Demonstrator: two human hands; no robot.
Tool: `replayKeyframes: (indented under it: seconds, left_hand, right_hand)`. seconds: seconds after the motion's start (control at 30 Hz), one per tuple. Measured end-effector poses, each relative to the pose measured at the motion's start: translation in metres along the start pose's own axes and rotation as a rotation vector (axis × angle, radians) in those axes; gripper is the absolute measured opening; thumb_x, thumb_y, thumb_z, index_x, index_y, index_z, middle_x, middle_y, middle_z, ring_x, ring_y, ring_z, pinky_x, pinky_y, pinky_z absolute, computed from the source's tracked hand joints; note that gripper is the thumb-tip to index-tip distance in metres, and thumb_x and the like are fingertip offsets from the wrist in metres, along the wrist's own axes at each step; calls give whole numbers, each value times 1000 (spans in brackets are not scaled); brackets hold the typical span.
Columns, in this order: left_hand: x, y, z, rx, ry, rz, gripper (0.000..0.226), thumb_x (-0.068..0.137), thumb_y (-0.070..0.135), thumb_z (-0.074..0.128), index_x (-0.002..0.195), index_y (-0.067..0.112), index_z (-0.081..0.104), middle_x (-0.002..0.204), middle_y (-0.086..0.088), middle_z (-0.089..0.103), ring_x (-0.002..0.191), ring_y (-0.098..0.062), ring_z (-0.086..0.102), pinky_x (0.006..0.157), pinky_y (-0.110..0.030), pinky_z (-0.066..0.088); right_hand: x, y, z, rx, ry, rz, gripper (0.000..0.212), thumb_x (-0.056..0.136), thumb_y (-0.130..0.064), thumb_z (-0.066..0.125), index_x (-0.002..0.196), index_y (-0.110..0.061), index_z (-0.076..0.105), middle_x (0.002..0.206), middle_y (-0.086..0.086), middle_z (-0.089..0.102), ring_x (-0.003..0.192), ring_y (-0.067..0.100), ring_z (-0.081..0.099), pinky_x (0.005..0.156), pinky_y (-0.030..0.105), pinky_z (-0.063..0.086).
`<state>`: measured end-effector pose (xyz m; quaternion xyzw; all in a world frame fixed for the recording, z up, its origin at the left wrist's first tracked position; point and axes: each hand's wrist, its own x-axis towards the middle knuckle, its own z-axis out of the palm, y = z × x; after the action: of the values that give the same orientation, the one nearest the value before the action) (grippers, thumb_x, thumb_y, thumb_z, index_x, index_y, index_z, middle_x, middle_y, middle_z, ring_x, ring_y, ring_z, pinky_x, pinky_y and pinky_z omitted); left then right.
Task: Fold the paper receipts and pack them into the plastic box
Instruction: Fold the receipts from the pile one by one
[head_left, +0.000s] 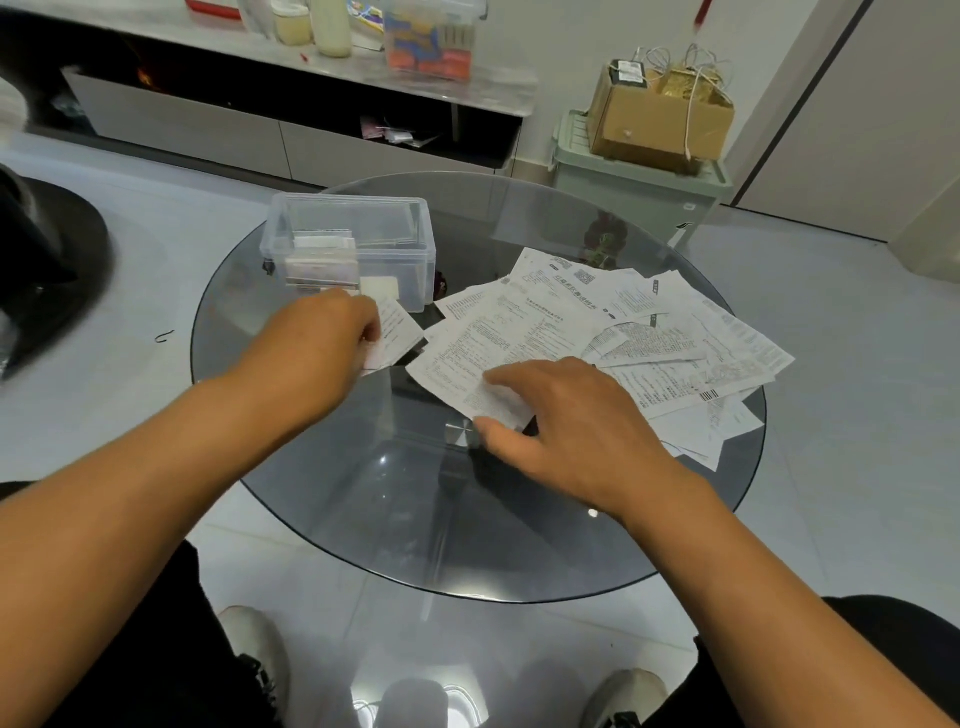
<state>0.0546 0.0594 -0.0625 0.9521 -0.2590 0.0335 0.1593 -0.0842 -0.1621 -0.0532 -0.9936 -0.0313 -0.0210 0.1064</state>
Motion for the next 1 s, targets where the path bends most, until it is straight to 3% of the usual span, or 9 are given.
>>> replayKeyframes:
  seconds: [0.1,0.2,0.27,0.43,0.57,0.7,0.83,0.9,1.0]
  left_hand:
    - [-8,10,11,129,11,52,11,97,21,63,96,11,61,91,-9,53,78,-27,48,64,-38,39]
    - [-12,15,15,220,-22,33,7,96,9,60,102,10,57,86,-3,38,76,-23,38,61,-39,36]
    - [-13,17,10,200,-13,49,18,96,8,60,114,11,57,93,-7,46,82,-28,45,65,-41,39]
    - [-14,24,2,15,52,353,68,85,9,75,146,21,48,136,-6,54,123,-29,50,97,-39,44]
    - [-12,32,10,-45,-18,530,71,86,19,79,149,27,47,155,1,43,144,-19,37,115,-35,32]
    - [-10,38,7,-189,-23,623,35,85,22,79,118,32,72,129,11,66,119,-10,58,100,-27,48]
    - [-9,39,6,-376,-248,363,30,88,16,77,106,40,75,105,29,71,98,6,64,82,-17,55]
    - [-8,38,7,-434,-316,323,26,91,20,75,107,41,76,105,32,70,99,9,63,80,-15,53]
    - [-8,41,3,-521,-353,250,14,95,35,68,106,39,75,102,24,73,95,2,66,79,-27,56]
  right_hand:
    - [-2,-2,-5,-34,-25,13,64,89,-70,54,143,-35,51,128,-7,66,114,24,59,89,40,52]
    - [0,-3,0,-119,27,-5,40,97,-48,52,129,-26,56,108,1,67,95,28,60,78,42,52]
    - [2,-1,3,-151,48,-11,25,99,-31,50,120,-20,58,98,4,64,87,30,59,71,43,51]
    - [0,12,3,57,91,39,41,97,-16,56,136,-27,60,116,3,69,104,29,62,85,43,51]
    - [-9,25,-9,419,79,114,40,96,-20,63,129,-42,64,101,-16,71,95,6,64,88,30,52]
    - [-20,32,-26,540,-60,110,39,91,-28,73,123,-50,65,105,-25,68,108,-7,58,91,20,43]
    - [-31,38,-33,596,-325,111,85,73,-44,91,140,-63,42,137,-32,53,131,-9,45,104,20,39]
    - [-31,42,-28,565,-244,131,85,74,-44,90,141,-62,41,135,-32,55,127,-11,47,106,24,41]
    - [-29,43,-26,681,-211,136,81,75,-33,91,141,-54,49,128,-30,62,122,-16,52,110,20,41]
